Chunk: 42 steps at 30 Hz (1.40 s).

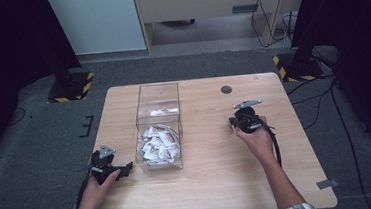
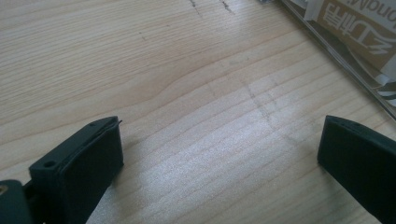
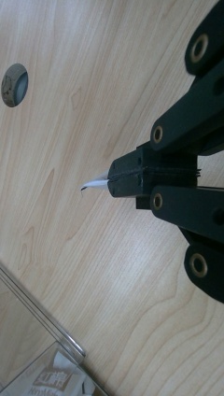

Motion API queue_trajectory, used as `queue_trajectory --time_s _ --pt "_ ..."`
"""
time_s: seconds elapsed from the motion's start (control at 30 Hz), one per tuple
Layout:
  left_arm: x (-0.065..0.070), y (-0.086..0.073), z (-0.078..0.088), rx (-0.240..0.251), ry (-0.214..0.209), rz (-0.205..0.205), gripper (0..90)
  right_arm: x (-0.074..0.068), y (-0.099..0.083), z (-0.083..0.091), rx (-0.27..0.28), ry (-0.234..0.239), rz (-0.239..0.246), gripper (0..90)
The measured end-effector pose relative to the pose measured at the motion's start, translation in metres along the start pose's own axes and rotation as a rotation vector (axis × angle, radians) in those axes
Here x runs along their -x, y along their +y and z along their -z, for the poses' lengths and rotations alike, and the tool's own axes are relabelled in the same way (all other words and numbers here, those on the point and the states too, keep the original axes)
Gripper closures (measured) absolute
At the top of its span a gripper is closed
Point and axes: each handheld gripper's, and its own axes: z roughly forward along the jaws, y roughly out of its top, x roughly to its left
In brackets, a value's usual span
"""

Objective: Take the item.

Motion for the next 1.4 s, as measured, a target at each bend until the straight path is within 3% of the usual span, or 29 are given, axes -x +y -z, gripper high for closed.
queue_trajectory --time_s 0.57,1.23,1.4 --pt "0.0 0.0 0.0 0.0 0.0 0.0 0.0 -0.014 -0.002 -0.018 -0.023 0.013 -0.012 85.4" --pt "0.0 0.0 0.0 0.0 0.0 0.0 0.0 -0.027 0.009 -0.004 0.037 0.039 -0.048 53.2" --pt "0.0 0.0 0.0 0.0 0.0 0.0 0.0 -0.029 0.01 0.002 0.054 0.03 -0.054 36.2"
